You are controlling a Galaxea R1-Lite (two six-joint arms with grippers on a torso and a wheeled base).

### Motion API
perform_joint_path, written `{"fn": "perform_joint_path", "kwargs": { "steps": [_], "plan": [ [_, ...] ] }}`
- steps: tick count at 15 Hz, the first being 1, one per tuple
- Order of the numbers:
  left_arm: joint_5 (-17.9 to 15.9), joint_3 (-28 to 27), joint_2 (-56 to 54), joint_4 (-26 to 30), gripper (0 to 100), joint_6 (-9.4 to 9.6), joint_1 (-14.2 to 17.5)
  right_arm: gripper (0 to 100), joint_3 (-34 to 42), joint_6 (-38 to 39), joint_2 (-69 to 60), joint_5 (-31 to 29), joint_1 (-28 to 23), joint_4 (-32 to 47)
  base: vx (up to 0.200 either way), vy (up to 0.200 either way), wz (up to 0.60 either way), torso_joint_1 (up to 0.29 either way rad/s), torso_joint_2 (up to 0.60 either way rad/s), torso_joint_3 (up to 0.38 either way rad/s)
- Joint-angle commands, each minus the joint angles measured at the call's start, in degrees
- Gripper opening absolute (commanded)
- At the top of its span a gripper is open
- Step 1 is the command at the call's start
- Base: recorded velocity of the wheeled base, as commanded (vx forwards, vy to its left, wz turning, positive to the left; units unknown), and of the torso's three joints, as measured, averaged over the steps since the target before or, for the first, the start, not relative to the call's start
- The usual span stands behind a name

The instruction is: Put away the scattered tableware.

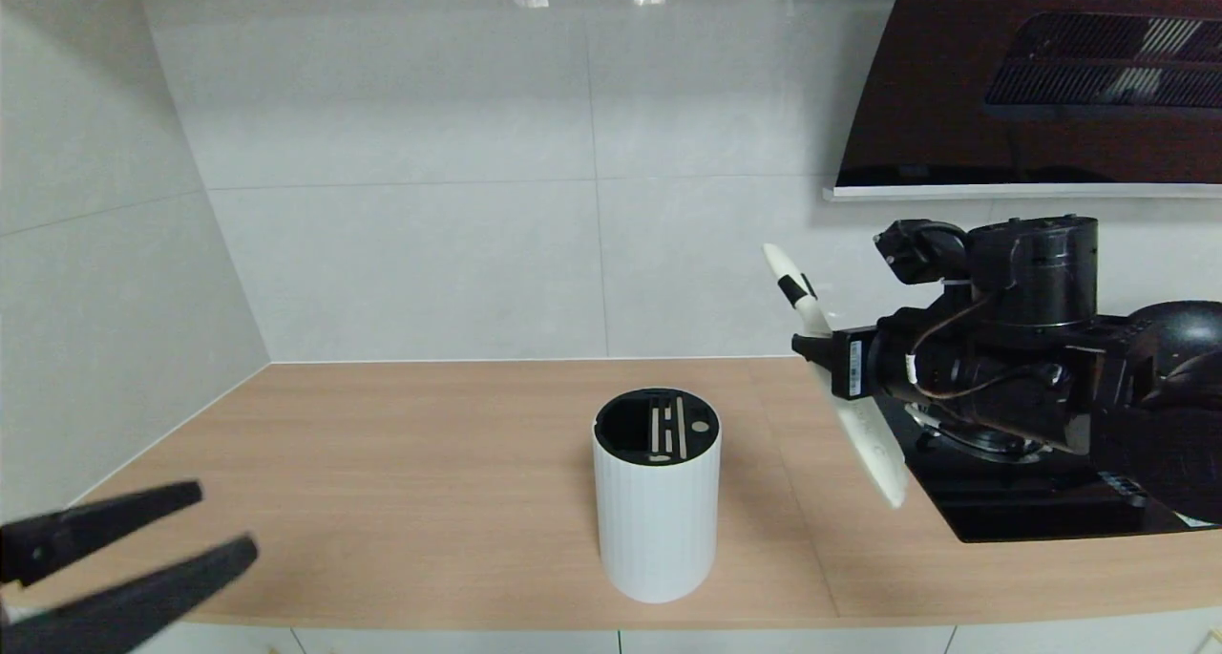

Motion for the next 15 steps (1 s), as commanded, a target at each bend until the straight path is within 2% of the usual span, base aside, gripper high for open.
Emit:
{"fn": "perform_joint_path", "kwargs": {
  "steps": [1, 2, 3, 4, 5, 6, 7, 9, 12, 15],
  "plan": [
    [-1.5, -8.0, 19.1, -12.3, 100, -15.44, -10.9, 0, 0.5, 0.4, -1.5, -0.5, 4.4, -0.1, 0.0, 0.0, 0.0, 0.0, 0.0, 0.0],
    [-1.6, -7.7, 22.3, -15.9, 100, -19.48, -12.8, 0, 1.0, 0.8, -1.6, -0.5, 5.6, 0.1, 0.0, 0.0, 0.0, 0.0, 0.0, 0.0],
    [-1.3, -6.5, 24.4, -19.0, 100, -21.68, -14.5, 0, 1.4, 0.8, -1.7, -0.9, 7.0, 0.1, 0.0, 0.0, 0.0, 0.0, 0.0, 0.0],
    [-1.3, -5.1, 25.7, -21.8, 100, -23.09, -15.1, 0, 1.9, 0.8, -1.8, -1.6, 8.4, -0.1, 0.0, 0.0, 0.0, 0.0, 0.0, 0.0],
    [-1.3, -2.9, 27.9, -26.8, 100, -24.93, -15.9, 0, 2.1, 1.0, -2.0, -2.5, 10.4, -0.1, 0.0, 0.0, 0.0, 0.0, 0.0, 0.0],
    [-1.2, -0.8, 30.4, -34.2, 100, -27.75, -18.1, 0, 2.5, 1.8, -2.3, -4.0, 14.2, -0.1, 0.0, 0.0, 0.0, 0.0, 0.0, 0.0],
    [-1.2, 0.9, 31.4, -38.9, 100, -29.94, -19.6, 0, 2.7, 3.7, -2.1, -5.2, 17.5, -0.2, 0.0, 0.0, 0.0, 0.0, 0.0, 0.0],
    [-0.6, 2.2, 33.4, -42.3, 100, -31.44, -21.9, 0, 2.7, 6.3, -2.1, -6.1, 21.3, -0.6, 0.0, 0.0, 0.0, 0.0, 0.0, 0.0],
    [7.8, 1.3, 39.0, -43.7, 100, -31.17, -25.6, 0, 2.7, 7.6, -1.9, -7.4, 25.4, -0.7, 0.0, 0.0, 0.0, 0.0, 0.0, 0.0],
    [14.4, 1.7, 45.0, -50.9, 100, -31.26, -29.2, 0, 2.6, 7.9, -0.9, -8.8, 27.0, -1.2, 0.0, 0.0, 0.0, 0.0, 0.0, 0.0]
  ]
}}
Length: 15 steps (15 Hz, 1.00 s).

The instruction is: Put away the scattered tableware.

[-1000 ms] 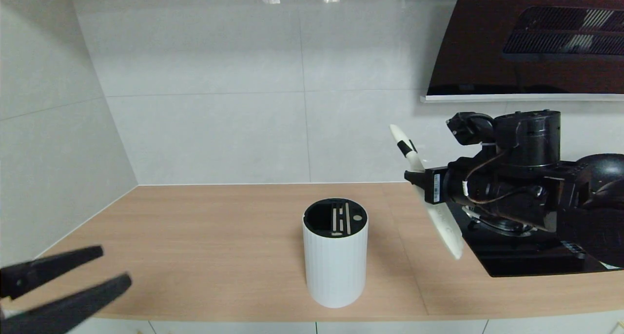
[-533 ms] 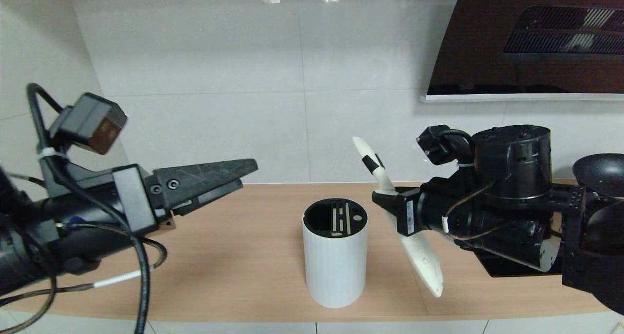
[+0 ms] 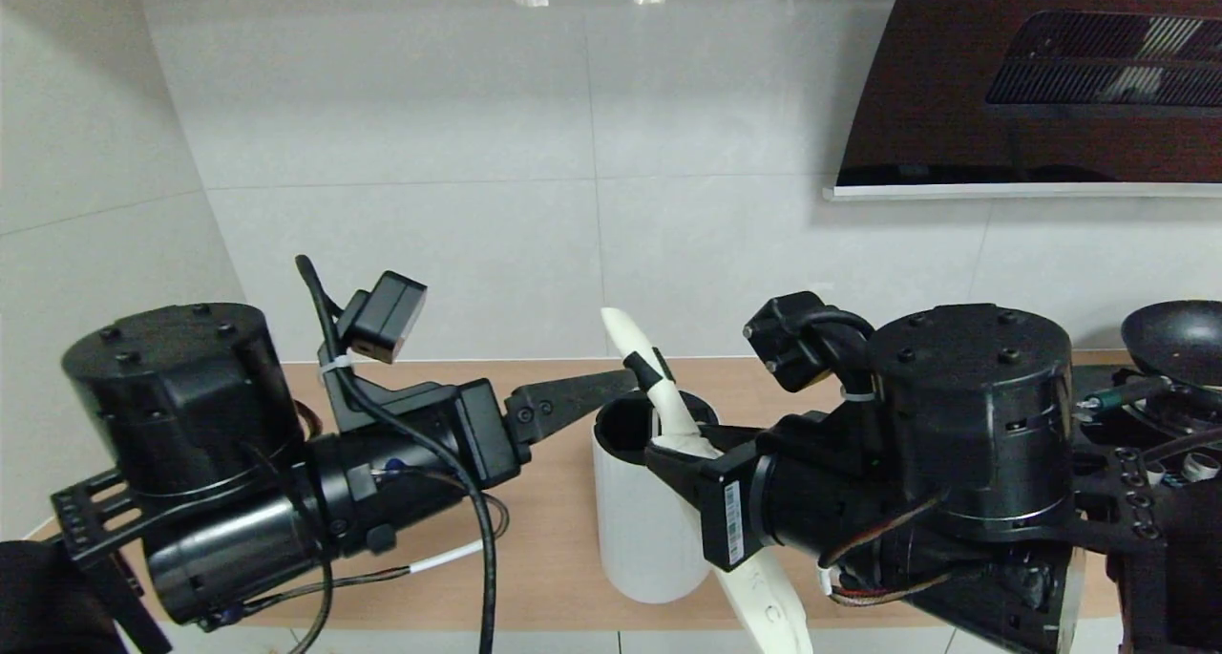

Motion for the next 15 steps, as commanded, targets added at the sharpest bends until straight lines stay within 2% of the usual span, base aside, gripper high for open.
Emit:
{"fn": "perform_joint_path", "kwargs": {
  "steps": [1, 2, 6, 15],
  "plan": [
    [2.9, 0.3, 5.8, -3.4, 100, -0.04, -2.1, 0, 0.0, 0.2, 1.1, 0.0, 0.9, -0.4, 0.0, 0.0, 0.0, 0.0, 0.0, 0.0],
    [4.5, 0.4, 7.8, -6.5, 100, -0.22, -2.5, 0, 0.0, 0.9, 1.8, -0.1, 1.6, -1.0, 0.0, 0.0, 0.0, 0.0, 0.0, 0.0],
    [4.9, 1.6, 9.2, -11.9, 100, -0.31, -3.2, 0, 0.0, 1.2, 2.6, -0.3, 2.1, -2.0, 0.0, 0.0, 0.0, 0.0, 0.0, 0.0],
    [5.1, 1.5, 9.2, -12.7, 100, -0.22, -3.2, 0, 0.5, 1.4, 3.4, -0.4, 2.8, -2.0, 0.0, 0.0, 0.0, 0.0, 0.0, 0.0]
  ]
}}
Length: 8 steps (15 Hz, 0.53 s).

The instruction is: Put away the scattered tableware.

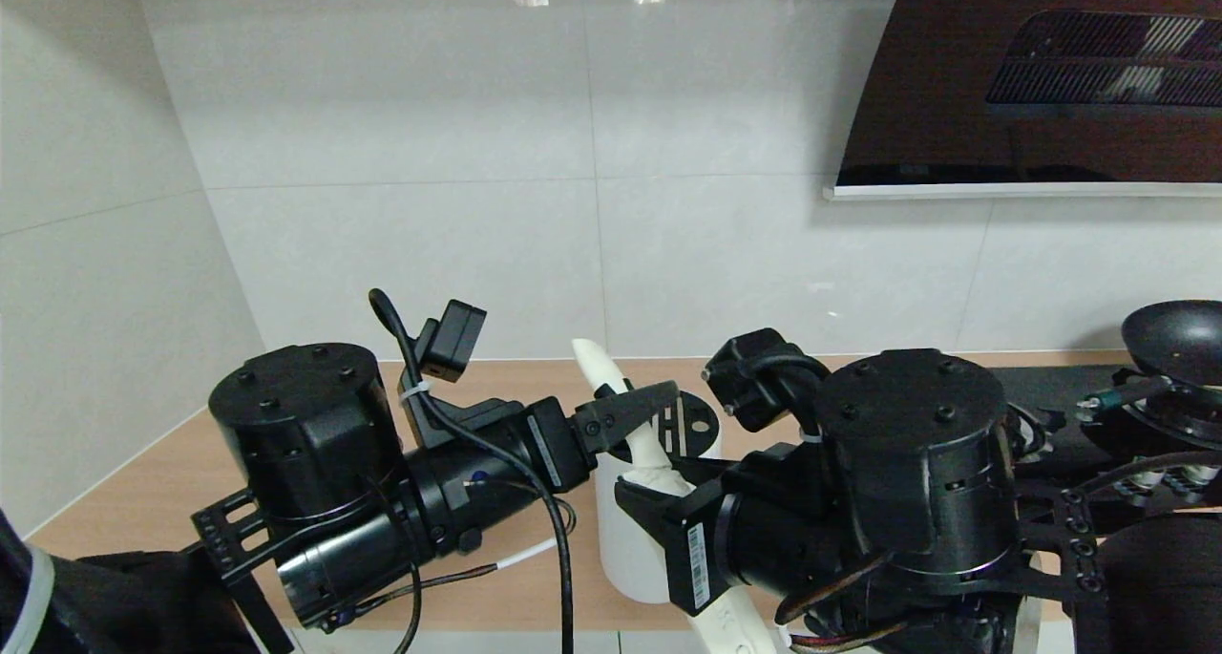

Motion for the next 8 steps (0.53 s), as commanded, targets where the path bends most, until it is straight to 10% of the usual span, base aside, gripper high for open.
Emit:
{"fn": "perform_joint_path", "kwargs": {
  "steps": [1, 6, 7, 8],
  "plan": [
    [0.0, 0.1, -0.1, 0.0, 100, -0.02, 0.0, 0, 0.0, 0.0, 0.4, 0.0, 0.2, 0.0, 0.0, 0.0, 0.0, 0.0, 0.0, 0.0],
    [0.1, 0.1, 0.6, 0.0, 100, -0.02, 0.0, 0, 0.1, 0.1, 0.3, 0.0, 0.6, 0.0, 0.0, 0.0, 0.0, 0.0, 0.0, 0.0],
    [0.1, 0.1, 0.6, 0.0, 0, -0.02, 0.0, 0, 0.2, 0.0, 0.3, 0.0, 0.6, 0.0, 0.0, 0.0, 0.0, 0.0, 0.0, 0.0],
    [0.0, 0.1, 0.6, 0.0, 0, 0.07, 0.0, 0, 0.2, 0.0, 0.2, 0.0, 0.6, 0.0, 0.0, 0.0, 0.0, 0.0, 0.0, 0.0]
  ]
}}
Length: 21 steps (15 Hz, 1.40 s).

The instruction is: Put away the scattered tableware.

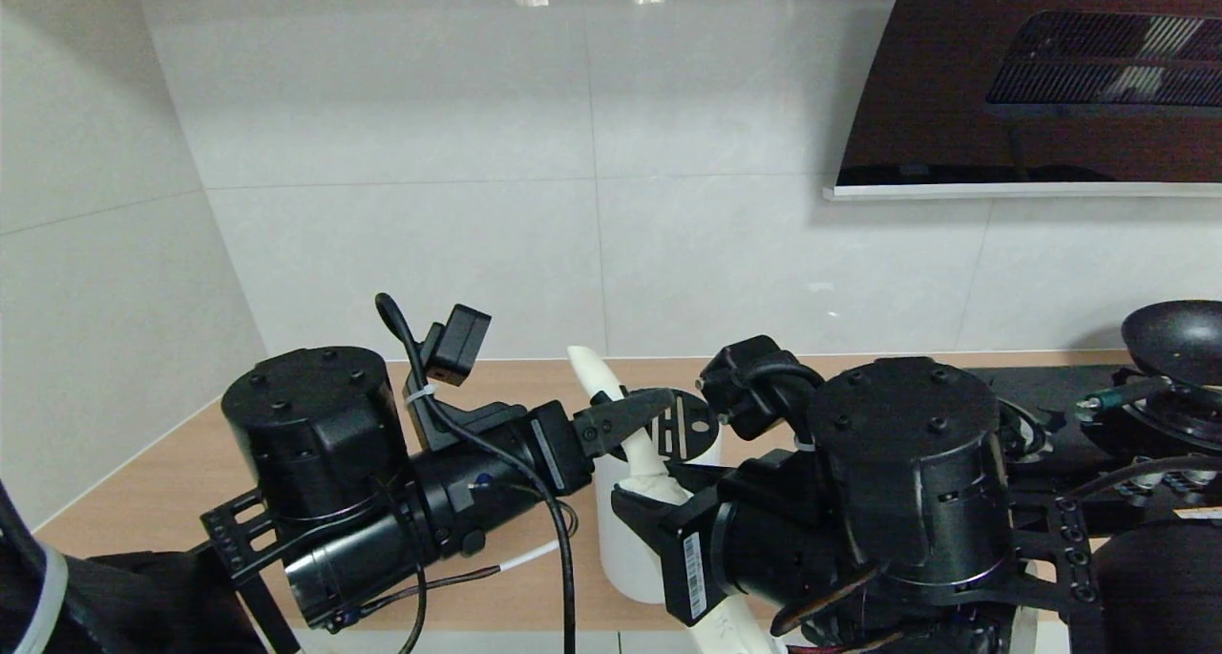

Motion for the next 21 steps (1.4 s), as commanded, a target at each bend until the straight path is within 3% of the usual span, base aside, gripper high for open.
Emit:
{"fn": "perform_joint_path", "kwargs": {
  "steps": [1, 13, 14, 19, 21],
  "plan": [
    [-0.1, 0.0, 0.0, 0.0, 0, -0.1, -0.1, 0, 0.1, 0.0, -0.1, 0.0, 0.1, 0.0, 0.0, 0.0, 0.0, 0.0, 0.0, 0.0],
    [0.1, -0.1, -0.7, 0.0, 0, 0.08, -0.1, 0, 0.1, -0.1, 0.0, -1.9, 0.4, -1.2, 0.0, 0.0, 0.0, 0.0, 0.0, 0.0],
    [0.2, -0.1, -0.7, 0.0, 0, 0.08, -0.1, 100, 0.2, -0.1, 0.0, -1.9, 0.4, -1.2, 0.0, 0.0, 0.0, 0.0, 0.0, 0.0],
    [1.5, -0.5, -2.4, 0.2, 0, 0.52, 0.0, 100, 0.2, -0.2, -0.4, -2.3, 0.4, -1.2, 0.0, 0.0, 0.0, 0.0, 0.0, 0.0],
    [1.6, -1.5, -4.6, 1.4, 0, 1.22, 0.4, 100, 0.4, -0.7, -1.8, -5.2, -0.5, -1.2, 0.0, 0.0, 0.0, 0.0, 0.0, 0.0]
  ]
}}
